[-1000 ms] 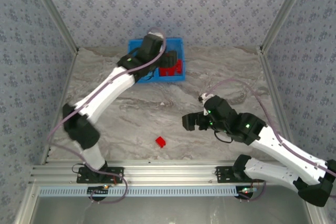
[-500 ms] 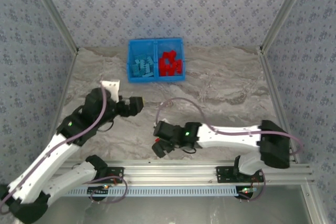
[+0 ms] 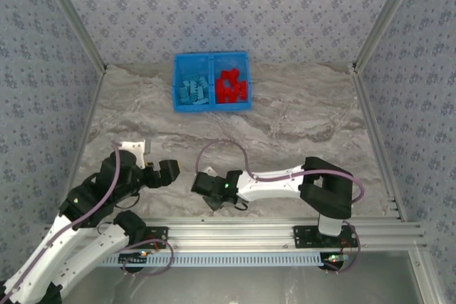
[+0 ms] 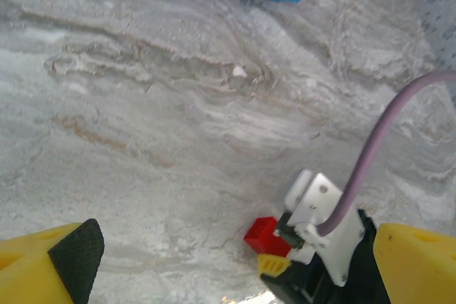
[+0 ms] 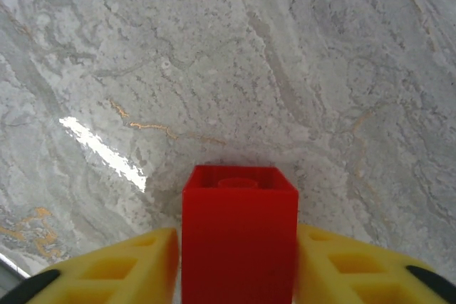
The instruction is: Sort the legos into containers by color
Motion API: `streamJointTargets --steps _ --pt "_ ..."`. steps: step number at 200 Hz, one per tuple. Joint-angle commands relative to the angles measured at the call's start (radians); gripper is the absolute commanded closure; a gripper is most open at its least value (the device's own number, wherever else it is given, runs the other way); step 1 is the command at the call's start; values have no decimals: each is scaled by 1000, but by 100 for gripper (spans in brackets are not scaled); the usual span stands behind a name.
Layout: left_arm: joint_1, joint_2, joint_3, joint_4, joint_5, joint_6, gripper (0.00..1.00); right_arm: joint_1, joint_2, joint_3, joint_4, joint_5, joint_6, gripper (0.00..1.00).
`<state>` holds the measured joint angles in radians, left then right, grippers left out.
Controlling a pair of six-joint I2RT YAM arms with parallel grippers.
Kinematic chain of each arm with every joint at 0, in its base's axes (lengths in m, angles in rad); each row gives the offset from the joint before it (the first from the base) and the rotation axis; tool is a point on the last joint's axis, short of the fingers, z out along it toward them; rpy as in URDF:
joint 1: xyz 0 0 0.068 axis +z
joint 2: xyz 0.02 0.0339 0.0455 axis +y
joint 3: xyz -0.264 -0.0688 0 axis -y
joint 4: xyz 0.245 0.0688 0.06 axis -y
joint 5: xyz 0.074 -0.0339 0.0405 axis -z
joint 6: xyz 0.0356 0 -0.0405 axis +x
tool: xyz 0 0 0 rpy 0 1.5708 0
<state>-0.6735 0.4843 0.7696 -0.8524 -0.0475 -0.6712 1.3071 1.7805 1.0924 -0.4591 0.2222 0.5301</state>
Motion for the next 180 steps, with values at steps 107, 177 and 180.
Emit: streamJointTargets --steps 107,177,180 --pt "-6 21 14 246 358 -10 1 -226 -369 188 -56 157 -157 71" --pt "-37 -1 42 203 224 -15 1 -608 80 637 46 36 -311 71" --pt "-38 -1 44 195 210 -12 1 -617 108 658 43 40 -315 71"
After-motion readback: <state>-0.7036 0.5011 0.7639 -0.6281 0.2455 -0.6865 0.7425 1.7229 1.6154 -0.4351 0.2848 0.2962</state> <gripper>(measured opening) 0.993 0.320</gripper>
